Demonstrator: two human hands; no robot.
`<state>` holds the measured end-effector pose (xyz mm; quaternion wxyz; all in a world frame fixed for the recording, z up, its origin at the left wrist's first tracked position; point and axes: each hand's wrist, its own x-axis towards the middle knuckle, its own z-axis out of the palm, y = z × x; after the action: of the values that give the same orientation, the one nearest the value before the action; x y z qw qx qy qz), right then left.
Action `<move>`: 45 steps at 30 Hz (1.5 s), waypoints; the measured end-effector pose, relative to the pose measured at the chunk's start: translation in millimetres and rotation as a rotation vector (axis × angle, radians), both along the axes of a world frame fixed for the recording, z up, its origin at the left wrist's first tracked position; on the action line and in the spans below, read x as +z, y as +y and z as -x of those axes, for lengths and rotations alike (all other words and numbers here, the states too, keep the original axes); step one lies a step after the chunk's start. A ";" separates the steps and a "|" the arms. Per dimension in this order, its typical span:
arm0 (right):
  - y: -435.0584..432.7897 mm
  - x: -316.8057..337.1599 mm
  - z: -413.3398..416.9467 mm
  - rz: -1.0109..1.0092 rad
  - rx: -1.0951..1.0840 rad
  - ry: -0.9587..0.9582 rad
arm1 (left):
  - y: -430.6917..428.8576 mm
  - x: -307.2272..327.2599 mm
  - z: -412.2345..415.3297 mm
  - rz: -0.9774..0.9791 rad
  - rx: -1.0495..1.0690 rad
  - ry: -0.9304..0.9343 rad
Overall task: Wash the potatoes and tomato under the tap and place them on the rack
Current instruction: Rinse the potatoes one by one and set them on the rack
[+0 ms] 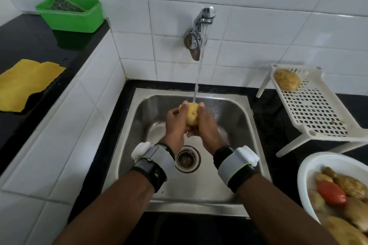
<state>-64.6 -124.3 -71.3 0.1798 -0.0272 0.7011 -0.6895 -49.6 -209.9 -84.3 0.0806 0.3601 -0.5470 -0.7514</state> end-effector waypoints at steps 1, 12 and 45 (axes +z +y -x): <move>0.3 -1.5 -2.5 -0.026 -0.022 0.009 | 2.1 4.7 1.3 -0.050 -0.005 -0.010; 8.2 -5.4 1.0 -0.291 0.106 0.133 | 8.5 6.9 -6.9 0.303 -0.184 0.098; 8.9 -15.0 -18.5 -0.083 0.078 0.256 | 4.6 14.1 0.9 -0.083 -0.034 -0.057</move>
<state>-46.2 -115.4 -86.3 0.1166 -0.1349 0.7445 -0.6434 -50.5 -205.3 -70.2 0.0372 0.3751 -0.5234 -0.7642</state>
